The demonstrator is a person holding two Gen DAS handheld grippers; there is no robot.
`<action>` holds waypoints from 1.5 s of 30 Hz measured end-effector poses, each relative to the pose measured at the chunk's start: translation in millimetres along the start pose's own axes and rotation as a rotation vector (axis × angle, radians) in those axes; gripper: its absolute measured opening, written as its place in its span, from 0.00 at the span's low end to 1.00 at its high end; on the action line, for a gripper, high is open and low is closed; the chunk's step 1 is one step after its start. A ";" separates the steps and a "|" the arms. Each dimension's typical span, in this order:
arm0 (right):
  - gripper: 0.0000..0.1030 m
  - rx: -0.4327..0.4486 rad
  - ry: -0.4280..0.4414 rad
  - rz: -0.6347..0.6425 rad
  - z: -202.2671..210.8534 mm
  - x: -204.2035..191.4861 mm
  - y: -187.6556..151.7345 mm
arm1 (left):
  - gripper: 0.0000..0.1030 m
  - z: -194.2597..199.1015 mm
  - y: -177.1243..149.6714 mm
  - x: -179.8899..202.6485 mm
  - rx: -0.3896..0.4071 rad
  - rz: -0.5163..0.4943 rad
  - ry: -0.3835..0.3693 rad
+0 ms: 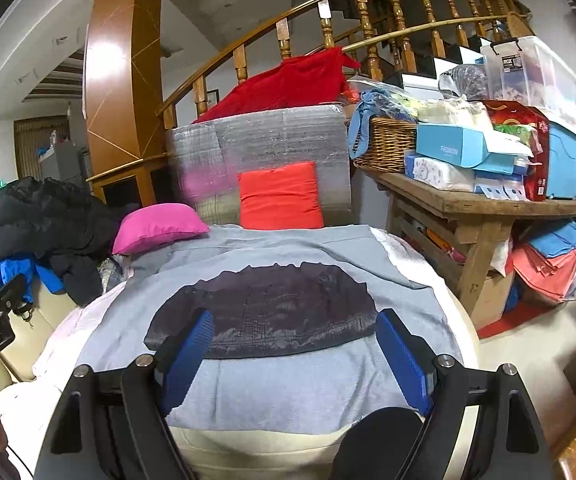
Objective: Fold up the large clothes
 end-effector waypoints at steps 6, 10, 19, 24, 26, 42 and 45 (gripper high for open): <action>0.83 -0.006 -0.008 0.008 -0.2 2.4 -1.2 | 1.00 3.0 1.2 3.5 0.004 -0.012 -0.005; 0.83 -0.014 0.000 0.015 -3.2 5.9 -0.6 | 1.00 4.8 1.2 4.6 0.005 -0.013 -0.009; 0.83 -0.006 0.009 0.022 -2.3 6.3 1.6 | 1.00 8.2 1.2 9.4 -0.001 -0.023 -0.029; 0.83 0.003 0.012 0.024 -0.4 4.7 3.7 | 1.00 10.9 2.3 8.2 0.006 -0.018 -0.034; 0.83 0.005 0.013 0.027 1.1 3.1 3.9 | 1.00 12.7 3.0 7.3 0.010 -0.016 -0.036; 0.83 0.017 -0.005 0.053 5.8 -4.4 4.9 | 1.00 19.6 6.7 6.8 0.030 -0.015 -0.047; 0.83 0.019 -0.006 0.053 6.4 -5.4 5.1 | 1.00 19.6 6.4 6.7 0.030 -0.015 -0.045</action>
Point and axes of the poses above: each gripper's, at about its wrist camera, not at the fingertips, and z roughly against the way its jaws point, x to its right, y to its top, the point moved 8 cm from there along -z, roughly the way its jaws point, and after that the axes turned 3 degrees about -x, right-handed, at the moved point
